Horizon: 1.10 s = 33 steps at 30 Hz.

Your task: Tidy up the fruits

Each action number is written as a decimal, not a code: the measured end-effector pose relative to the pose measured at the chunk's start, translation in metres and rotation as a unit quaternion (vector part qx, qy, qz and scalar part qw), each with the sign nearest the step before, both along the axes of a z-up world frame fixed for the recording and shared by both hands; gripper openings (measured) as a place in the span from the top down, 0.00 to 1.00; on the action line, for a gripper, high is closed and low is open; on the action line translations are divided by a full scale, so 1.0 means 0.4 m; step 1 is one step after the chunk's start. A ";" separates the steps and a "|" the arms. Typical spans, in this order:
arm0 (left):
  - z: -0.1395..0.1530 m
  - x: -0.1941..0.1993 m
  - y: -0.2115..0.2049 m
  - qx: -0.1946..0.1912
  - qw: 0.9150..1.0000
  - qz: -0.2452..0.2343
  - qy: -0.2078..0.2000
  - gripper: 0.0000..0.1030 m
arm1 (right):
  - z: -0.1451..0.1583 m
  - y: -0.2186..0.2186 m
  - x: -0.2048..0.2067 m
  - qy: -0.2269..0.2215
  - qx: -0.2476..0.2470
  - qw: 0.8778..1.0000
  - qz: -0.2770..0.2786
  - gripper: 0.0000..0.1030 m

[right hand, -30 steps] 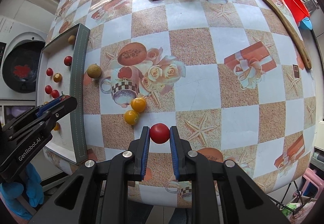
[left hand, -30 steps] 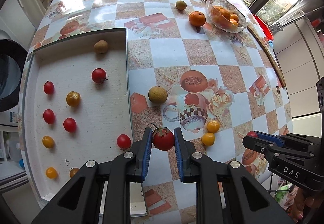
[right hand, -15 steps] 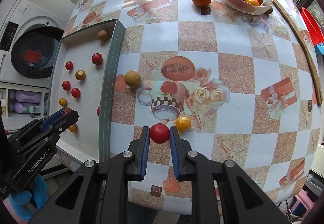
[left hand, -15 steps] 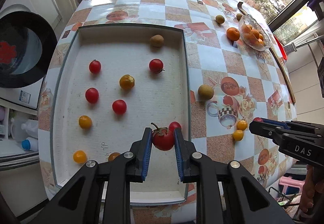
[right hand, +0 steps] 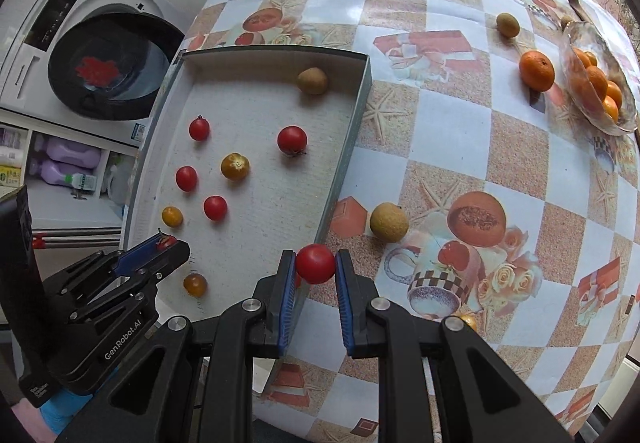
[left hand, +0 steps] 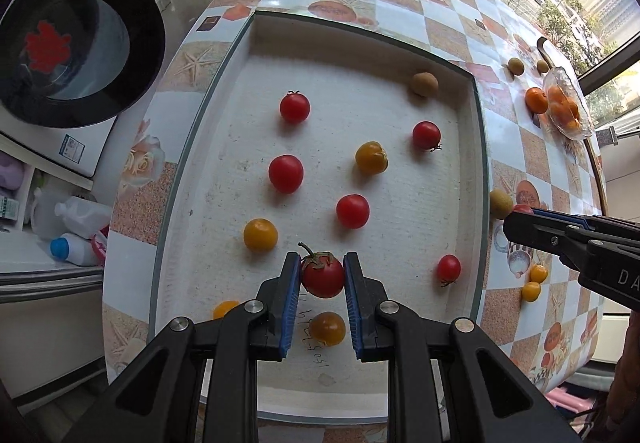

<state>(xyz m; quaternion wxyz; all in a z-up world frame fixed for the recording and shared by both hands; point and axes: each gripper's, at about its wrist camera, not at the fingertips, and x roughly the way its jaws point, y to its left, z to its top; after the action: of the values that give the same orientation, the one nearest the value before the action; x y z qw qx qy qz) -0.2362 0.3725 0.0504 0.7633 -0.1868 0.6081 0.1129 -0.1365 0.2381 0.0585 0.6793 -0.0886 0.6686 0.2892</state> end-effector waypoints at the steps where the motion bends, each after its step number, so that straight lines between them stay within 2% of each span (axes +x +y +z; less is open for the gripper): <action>1: -0.005 0.004 0.005 0.000 1.000 0.000 0.001 0.77 | -0.006 0.014 0.004 0.000 -0.001 1.000 0.004 0.79; 9: -0.043 0.032 -0.001 0.014 0.999 -0.024 0.017 0.77 | -0.063 0.095 0.031 0.006 -0.014 1.000 0.025 0.79; 19: -0.064 0.037 -0.004 0.032 0.998 -0.038 0.033 0.76 | -0.125 0.138 0.045 0.005 -0.036 0.999 0.038 0.79; 21: -0.064 0.041 -0.008 0.036 0.998 -0.043 0.034 0.72 | -0.123 0.139 0.038 0.000 -0.040 0.998 0.046 0.79; 22: -0.064 0.042 -0.010 0.037 0.998 -0.045 0.034 0.56 | -0.123 0.140 0.035 0.001 -0.040 0.998 0.049 0.77; 23: -0.057 0.041 -0.012 0.035 0.998 -0.048 0.025 0.42 | -0.122 0.140 0.036 0.004 -0.037 0.998 0.050 0.74; 25: -0.040 0.045 -0.024 0.065 0.996 -0.050 0.018 0.31 | -0.122 0.148 0.037 0.008 -0.032 0.998 0.048 0.65; 26: -0.035 0.047 -0.027 0.076 0.996 -0.052 0.018 0.31 | -0.115 0.150 0.036 0.006 -0.031 0.998 0.047 0.63; 28: -0.030 0.049 -0.021 0.069 0.996 -0.049 0.020 0.31 | -0.094 0.149 0.033 -0.002 -0.027 0.998 0.049 0.58; 31: -0.022 0.048 -0.010 0.064 0.997 -0.040 0.022 0.31 | -0.058 0.142 0.029 -0.018 -0.022 0.999 0.045 0.39; 33: -0.014 0.043 -0.004 0.061 0.997 -0.037 0.024 0.31 | -0.033 0.130 0.029 -0.023 -0.016 0.999 0.036 0.37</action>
<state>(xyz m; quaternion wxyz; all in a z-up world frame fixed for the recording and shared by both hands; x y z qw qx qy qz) -0.2191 0.3710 0.0450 0.7623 -0.1148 0.6244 0.1260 -0.1249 0.2900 0.0451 0.6820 -0.1304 0.6536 0.3010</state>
